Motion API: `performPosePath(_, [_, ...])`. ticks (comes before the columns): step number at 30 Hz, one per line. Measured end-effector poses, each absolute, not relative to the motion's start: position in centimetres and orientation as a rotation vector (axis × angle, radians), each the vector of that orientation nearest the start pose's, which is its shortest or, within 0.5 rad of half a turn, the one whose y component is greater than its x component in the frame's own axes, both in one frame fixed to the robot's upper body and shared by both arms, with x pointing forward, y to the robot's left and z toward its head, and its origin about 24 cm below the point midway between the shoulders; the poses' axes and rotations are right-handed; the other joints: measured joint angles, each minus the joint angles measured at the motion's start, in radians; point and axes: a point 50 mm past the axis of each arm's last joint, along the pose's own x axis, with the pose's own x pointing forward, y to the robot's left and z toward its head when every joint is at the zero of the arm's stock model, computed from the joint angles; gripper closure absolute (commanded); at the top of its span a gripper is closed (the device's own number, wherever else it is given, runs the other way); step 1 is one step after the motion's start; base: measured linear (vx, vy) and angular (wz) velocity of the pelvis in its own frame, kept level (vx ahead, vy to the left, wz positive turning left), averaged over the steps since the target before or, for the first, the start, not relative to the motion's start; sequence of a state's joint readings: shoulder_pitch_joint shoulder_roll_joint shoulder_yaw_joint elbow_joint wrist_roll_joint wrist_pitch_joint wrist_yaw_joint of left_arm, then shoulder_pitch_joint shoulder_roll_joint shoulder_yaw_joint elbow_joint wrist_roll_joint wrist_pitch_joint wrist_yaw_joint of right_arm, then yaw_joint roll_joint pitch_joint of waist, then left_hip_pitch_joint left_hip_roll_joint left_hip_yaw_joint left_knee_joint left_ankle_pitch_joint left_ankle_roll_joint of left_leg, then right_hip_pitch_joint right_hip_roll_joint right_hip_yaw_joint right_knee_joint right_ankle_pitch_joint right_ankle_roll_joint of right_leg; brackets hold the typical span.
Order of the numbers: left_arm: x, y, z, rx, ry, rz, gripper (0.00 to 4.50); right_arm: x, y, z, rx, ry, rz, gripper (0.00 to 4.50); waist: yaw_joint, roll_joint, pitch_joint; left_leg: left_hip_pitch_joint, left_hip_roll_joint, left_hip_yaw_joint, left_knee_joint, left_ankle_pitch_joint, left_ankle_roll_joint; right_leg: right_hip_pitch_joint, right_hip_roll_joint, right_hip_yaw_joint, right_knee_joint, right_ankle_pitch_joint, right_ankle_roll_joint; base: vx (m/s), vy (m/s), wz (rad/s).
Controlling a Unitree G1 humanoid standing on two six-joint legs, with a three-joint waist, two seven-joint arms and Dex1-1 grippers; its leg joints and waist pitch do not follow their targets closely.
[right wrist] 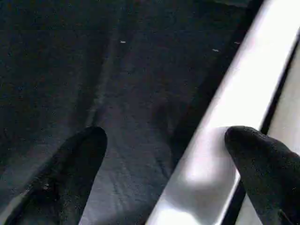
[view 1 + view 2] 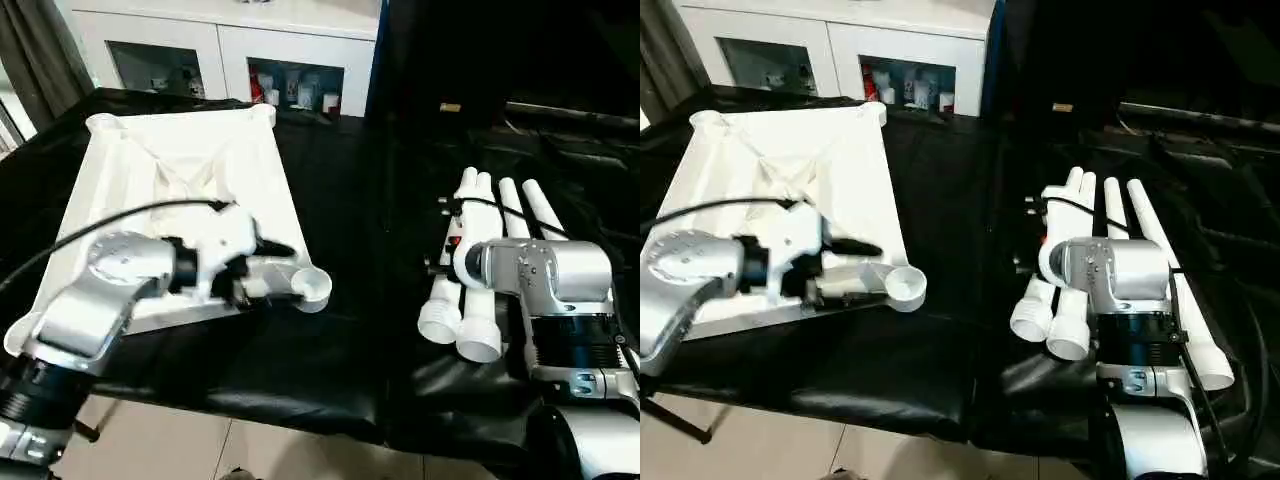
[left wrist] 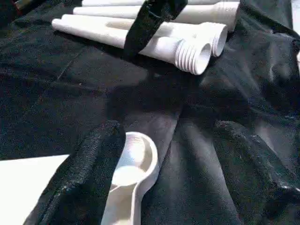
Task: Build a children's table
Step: Pick table leg
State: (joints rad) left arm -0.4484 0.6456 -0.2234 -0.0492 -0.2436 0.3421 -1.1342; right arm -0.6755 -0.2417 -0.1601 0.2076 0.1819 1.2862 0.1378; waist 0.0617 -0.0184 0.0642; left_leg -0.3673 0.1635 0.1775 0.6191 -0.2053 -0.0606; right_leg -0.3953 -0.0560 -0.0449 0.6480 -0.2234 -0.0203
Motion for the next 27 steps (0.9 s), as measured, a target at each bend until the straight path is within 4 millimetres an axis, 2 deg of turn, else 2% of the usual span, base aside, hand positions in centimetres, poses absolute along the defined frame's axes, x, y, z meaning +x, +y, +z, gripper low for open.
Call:
performPosePath(8, [28.1, 15.3, 13.0, 0.465, 0.246, -1.314, 1.02, 33.3, -17.8, 9.7, 0.074, 0.816, 0.093, 0.00, -0.003, 0.000, 0.000, 0.000, 0.000, 0.000, -0.001, 0.001, -0.001, 0.000, 0.000, 0.000, 0.000, 0.001, 0.000, 0.000, 0.000, 0.00])
performPosePath(16, [28.1, 15.4, 13.0, 0.468, 0.253, -1.309, 1.02, 33.8, -17.4, 10.7, 0.089, 0.783, 0.095, 0.00, 0.000, 0.000, 0.000, 0.000, 0.000, 0.000, -0.001, 0.001, -0.001, -0.001, 0.000, 0.000, 0.000, 0.001, 0.000, 0.000, 0.000, 0.00])
performPosePath(21, [28.1, 15.4, 12.9, 0.469, 0.254, -1.308, 1.02, 33.9, -16.7, 10.7, 0.132, 0.769, 0.128, 0.00, 0.000, 0.000, 0.000, 0.000, 0.000, 0.000, -0.001, 0.001, -0.001, 0.000, 0.000, 0.000, 0.000, 0.001, 0.000, 0.000, 0.000, 0.00])
performPosePath(27, [28.1, 15.4, 12.9, 0.469, 0.255, -1.310, 1.02, 33.9, -17.5, 10.8, 0.098, 0.767, 0.069, 0.00, 0.002, 0.000, 0.000, 0.000, 0.000, 0.000, -0.001, 0.001, -0.001, 0.000, 0.000, 0.000, 0.000, 0.001, 0.000, 0.000, 0.000, 0.00])
